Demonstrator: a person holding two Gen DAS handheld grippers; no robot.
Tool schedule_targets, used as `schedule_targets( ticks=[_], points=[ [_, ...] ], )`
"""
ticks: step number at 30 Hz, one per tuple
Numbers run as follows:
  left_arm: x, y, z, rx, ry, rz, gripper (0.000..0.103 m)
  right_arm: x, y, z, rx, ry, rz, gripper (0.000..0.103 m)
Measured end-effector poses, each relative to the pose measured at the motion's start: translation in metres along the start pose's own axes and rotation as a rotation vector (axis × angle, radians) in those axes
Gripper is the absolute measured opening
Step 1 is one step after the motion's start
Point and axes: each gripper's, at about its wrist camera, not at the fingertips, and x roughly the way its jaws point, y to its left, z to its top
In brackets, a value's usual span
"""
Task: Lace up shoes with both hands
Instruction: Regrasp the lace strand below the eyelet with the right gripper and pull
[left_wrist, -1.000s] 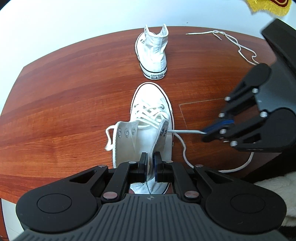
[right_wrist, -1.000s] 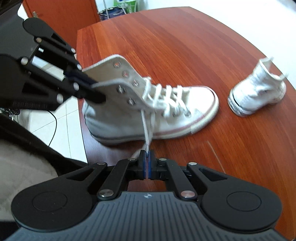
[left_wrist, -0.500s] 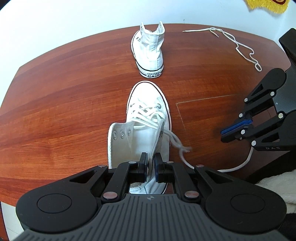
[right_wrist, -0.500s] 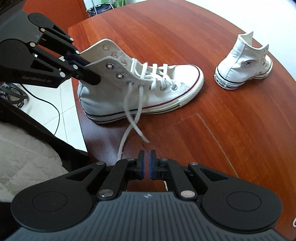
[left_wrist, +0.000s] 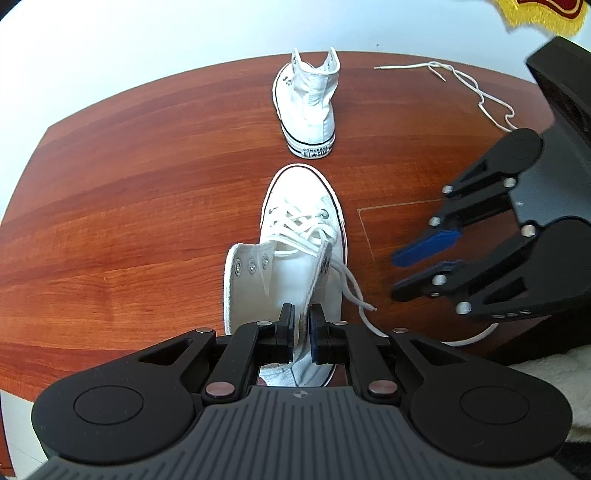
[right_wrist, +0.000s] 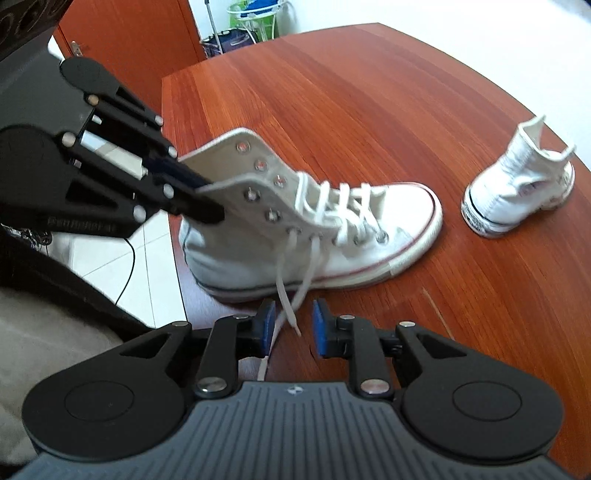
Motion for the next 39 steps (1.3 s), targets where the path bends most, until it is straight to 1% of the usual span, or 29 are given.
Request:
schedule_targets(
  ticks=[7, 12, 14, 15, 16, 20, 26, 39],
  points=[
    [-0.001, -0.002, 0.001, 0.002, -0.001, 0.003, 0.010, 0.014, 0.000, 0.016, -0.003, -0.011, 0.026, 0.023],
    [0.000, -0.002, 0.001, 0.005, 0.003, 0.003, 0.010, 0.022, -0.002, 0.023, 0.006, -0.013, 0.020, 0.021],
    [0.000, -0.003, 0.001, 0.009, 0.004, 0.002, 0.010, 0.026, -0.004, 0.024, 0.010, -0.009, 0.022, 0.012],
    [0.000, -0.003, 0.001, 0.009, 0.004, 0.002, 0.010, 0.027, -0.004, 0.024, 0.010, -0.005, 0.019, 0.010],
    [0.000, -0.003, 0.001, 0.008, 0.004, 0.003, 0.010, 0.030, -0.005, 0.025, 0.009, 0.000, 0.017, 0.004],
    [0.002, -0.002, 0.000, 0.000, 0.001, 0.008, 0.010, 0.029, -0.005, 0.023, 0.014, -0.004, 0.010, 0.003],
    [0.004, 0.001, -0.001, 0.000, 0.000, 0.011, 0.011, 0.022, -0.003, 0.017, 0.008, 0.014, -0.007, 0.002],
    [0.006, 0.002, -0.001, 0.004, -0.004, 0.009, 0.012, -0.005, -0.014, -0.025, 0.091, 0.087, -0.053, 0.002]
  ],
)
